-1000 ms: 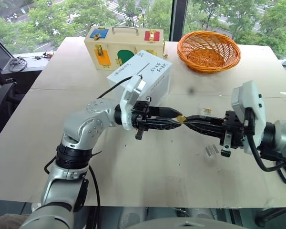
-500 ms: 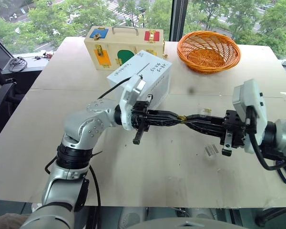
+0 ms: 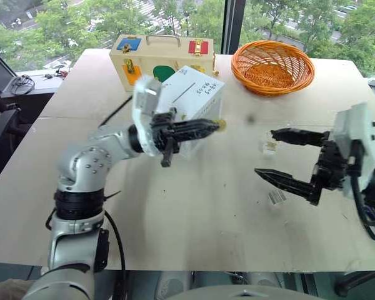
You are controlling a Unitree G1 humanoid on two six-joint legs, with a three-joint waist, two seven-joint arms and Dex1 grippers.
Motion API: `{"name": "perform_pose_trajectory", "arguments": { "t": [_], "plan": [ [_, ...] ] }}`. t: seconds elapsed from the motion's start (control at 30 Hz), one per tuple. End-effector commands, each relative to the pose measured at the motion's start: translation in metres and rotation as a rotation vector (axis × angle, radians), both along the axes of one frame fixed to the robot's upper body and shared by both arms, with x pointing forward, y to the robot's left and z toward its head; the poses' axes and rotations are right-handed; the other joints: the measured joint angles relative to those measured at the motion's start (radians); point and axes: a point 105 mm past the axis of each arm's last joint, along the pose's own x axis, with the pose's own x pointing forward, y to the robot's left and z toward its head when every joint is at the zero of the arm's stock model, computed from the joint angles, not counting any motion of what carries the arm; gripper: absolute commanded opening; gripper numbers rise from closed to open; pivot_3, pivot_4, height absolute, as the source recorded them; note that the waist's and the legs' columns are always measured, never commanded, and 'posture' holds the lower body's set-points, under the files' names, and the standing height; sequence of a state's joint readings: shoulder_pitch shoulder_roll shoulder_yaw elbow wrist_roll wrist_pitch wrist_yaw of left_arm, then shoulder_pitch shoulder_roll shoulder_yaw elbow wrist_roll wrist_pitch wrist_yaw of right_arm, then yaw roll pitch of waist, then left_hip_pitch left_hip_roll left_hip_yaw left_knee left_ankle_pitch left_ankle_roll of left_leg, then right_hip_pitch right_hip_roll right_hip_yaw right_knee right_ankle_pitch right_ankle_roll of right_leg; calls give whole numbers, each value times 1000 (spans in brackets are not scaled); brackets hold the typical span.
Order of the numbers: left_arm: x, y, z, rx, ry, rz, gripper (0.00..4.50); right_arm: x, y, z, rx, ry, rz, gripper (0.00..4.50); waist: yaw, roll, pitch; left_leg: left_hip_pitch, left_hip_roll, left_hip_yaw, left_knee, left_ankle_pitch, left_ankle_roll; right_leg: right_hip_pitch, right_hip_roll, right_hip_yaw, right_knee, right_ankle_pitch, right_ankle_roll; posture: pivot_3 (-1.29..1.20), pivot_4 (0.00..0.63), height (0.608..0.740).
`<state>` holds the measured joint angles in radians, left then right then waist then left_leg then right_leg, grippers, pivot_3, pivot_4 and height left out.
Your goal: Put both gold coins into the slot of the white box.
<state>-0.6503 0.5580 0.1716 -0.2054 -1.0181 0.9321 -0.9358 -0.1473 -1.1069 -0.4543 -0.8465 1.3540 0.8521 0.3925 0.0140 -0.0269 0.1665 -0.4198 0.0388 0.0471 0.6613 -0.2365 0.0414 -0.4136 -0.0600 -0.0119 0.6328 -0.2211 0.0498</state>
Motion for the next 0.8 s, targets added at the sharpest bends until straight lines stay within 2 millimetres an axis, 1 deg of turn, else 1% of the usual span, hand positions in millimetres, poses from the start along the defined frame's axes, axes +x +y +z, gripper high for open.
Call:
{"name": "perform_pose_trajectory", "arguments": {
  "t": [0.03, 0.07, 0.1, 0.13, 0.2, 0.23, 0.3, 0.4, 0.53, 0.6, 0.7, 0.8],
  "plan": [
    [26, 24, 30, 96, -130, 358, 0, -7, -11, 20, -31, -135, -12, 4441, 1, -1, 1, 0, 0, 0, 0, 0, 0, 0, 0, 0, 0, 0, 1, 0, 150, 740],
    [37, 33, 35, 148, -146, 471, 0, -7, -15, 23, -36, -158, -27, 4441, 2, -3, 2, 0, 0, -1, 1, 0, 0, 0, 0, -1, 1, 1, 2, 0, 150, 740],
    [44, 39, 41, 172, -143, 530, 0, -7, -18, 24, -38, -172, -39, 4441, 1, -3, 2, 0, -1, -1, 2, 0, 0, 0, 1, 0, 1, 1, 2, 0, 150, 740],
    [49, 42, 43, 199, -121, 548, 0, -6, -20, 25, -36, -181, -44, 4441, 1, -3, 2, 0, -1, 0, 2, 0, 0, 1, 2, 0, 2, 1, 2, 0, 150, 740],
    [53, 44, 45, 250, -66, 543, 0, -7, -21, 26, -36, -195, -41, 4441, 1, -3, 2, 0, -1, 0, 4, 0, 0, 1, 2, 1, 2, 0, 2, 0, 150, 740],
    [57, 43, 42, 328, -18, 526, 0, -6, -22, 27, -33, -208, -45, 4441, 1, -3, 2, 1, -1, 0, 4, 0, 0, 1, 2, 1, 2, -1, 2, 0, 150, 740],
    [66, 41, 38, 418, 85, 500, 0, -5, -23, 27, -38, -224, -53, 4441, 3, -5, 3, 1, -1, 0, 5, 0, 0, 1, 2, 1, 4, -2, 1, 0, 150, 740],
    [73, 39, 44, 434, 123, 485, 0, -5, -23, 25, -45, -239, -57, 4441, 1, -5, 3, 1, -2, 0, 6, 0, 0, 1, 2, 1, 5, -3, 0, 0, 150, 740],
    [85, 46, 39, 492, 186, 556, 0, -6, -21, 20, -51, -253, -68, 4441, -2, -5, 3, 1, -1, 1, 5, 0, 0, 0, 2, 3, 5, -1, -1, 0, 150, 740],
    [89, 46, 39, 506, 198, 573, 0, -6, -21, 17, -52, -256, -75, 4441, -1, -5, 3, 1, -1, 1, 5, 0, 0, 0, 4, 3, 5, 0, -1, 0, 150, 740],
    [99, 46, 37, 528, 230, 640, 0, -4, -21, 12, -64, -261, -107, 4441, 1, -5, 3, 1, 0, 0, 5, 0, 0, 0, 4, 2, 6, 0, -1, 0, 150, 740],
    [106, 48, 31, 581, 250, 680, 0, -4, -21, 7, -70, -259, -119, 4441, 1, -5, 3, 0, -1, 1, 6, 0, 0, 0, 3, 3, 6, -1, -1, 0, 150, 740]
  ]
}}
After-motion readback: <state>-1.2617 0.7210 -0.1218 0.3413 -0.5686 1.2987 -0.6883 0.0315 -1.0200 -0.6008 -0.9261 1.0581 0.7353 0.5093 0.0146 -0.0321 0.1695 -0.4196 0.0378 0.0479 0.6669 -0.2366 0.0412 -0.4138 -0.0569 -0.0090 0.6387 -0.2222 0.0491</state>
